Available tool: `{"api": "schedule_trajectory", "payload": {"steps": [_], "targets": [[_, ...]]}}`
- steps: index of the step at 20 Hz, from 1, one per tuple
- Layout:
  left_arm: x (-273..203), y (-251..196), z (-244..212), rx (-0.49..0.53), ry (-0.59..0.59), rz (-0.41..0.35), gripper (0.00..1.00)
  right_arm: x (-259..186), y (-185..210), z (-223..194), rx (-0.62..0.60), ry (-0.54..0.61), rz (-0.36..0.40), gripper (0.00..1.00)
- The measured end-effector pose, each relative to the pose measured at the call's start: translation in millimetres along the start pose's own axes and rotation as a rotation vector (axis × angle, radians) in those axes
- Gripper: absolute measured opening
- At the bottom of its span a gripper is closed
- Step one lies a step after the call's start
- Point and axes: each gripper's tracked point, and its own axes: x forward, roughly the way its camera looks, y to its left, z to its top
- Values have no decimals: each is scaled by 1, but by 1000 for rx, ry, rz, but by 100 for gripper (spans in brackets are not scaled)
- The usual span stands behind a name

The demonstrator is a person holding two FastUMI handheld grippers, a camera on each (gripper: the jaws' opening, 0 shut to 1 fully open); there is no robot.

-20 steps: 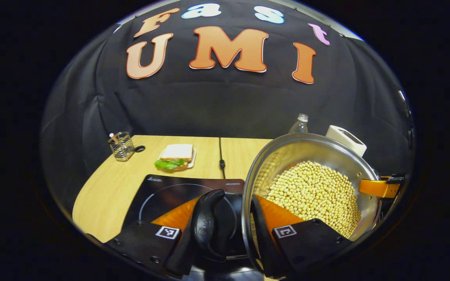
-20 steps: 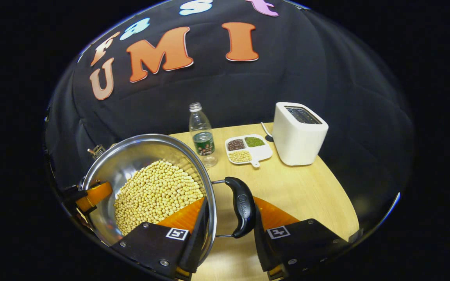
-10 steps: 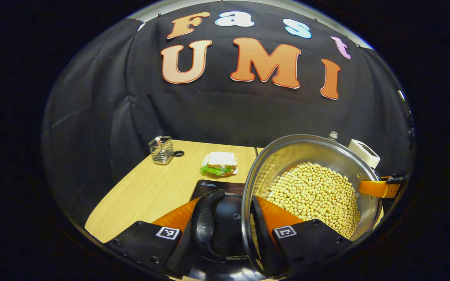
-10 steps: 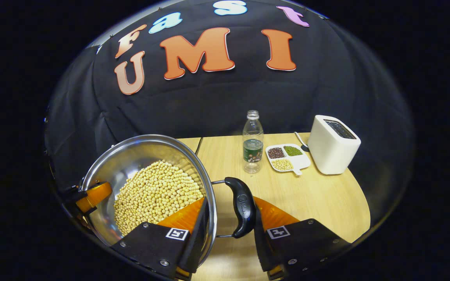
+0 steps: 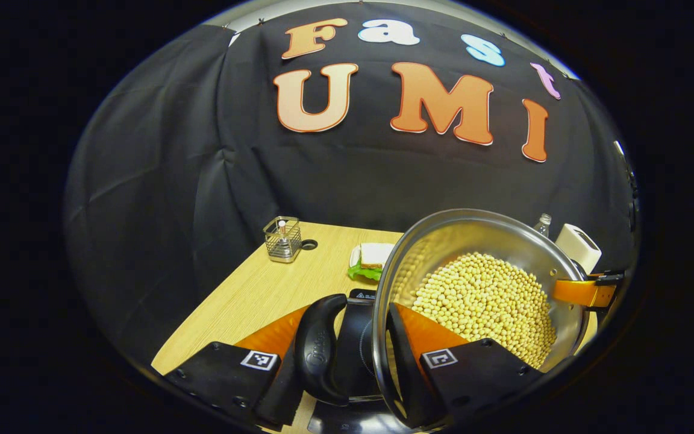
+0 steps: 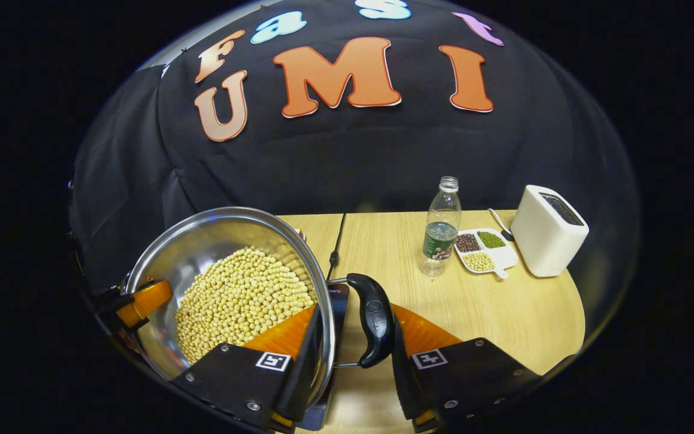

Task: First push the handle of the pot to place it horizontally, then grasp the pot with both hands and set it on the induction cooktop.

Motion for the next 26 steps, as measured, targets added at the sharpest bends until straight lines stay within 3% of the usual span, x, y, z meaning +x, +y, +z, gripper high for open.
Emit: {"api": "schedule_trajectory", "payload": {"steps": [14,15,19,20,22,23,25,26], "targets": [[60,-1,-17,0,88,-8,75,52,11,-23,6,102,-16,59],[64,-2,-20,-2,94,-10,70,55,11,-25,8,110,-18,59],[72,-5,-29,-11,121,-20,73,74,10,-36,6,136,-29,59],[74,-5,-31,-12,129,-20,70,78,12,-37,4,144,-31,59],[80,-7,-31,-27,134,-27,76,84,13,-43,0,162,-35,59],[82,-7,-35,-34,147,-31,70,87,12,-47,-1,171,-40,59],[92,-6,-41,-42,163,-36,73,92,11,-52,-4,185,-50,59],[94,-7,-41,-44,167,-39,70,93,10,-53,-6,189,-51,59]]}}
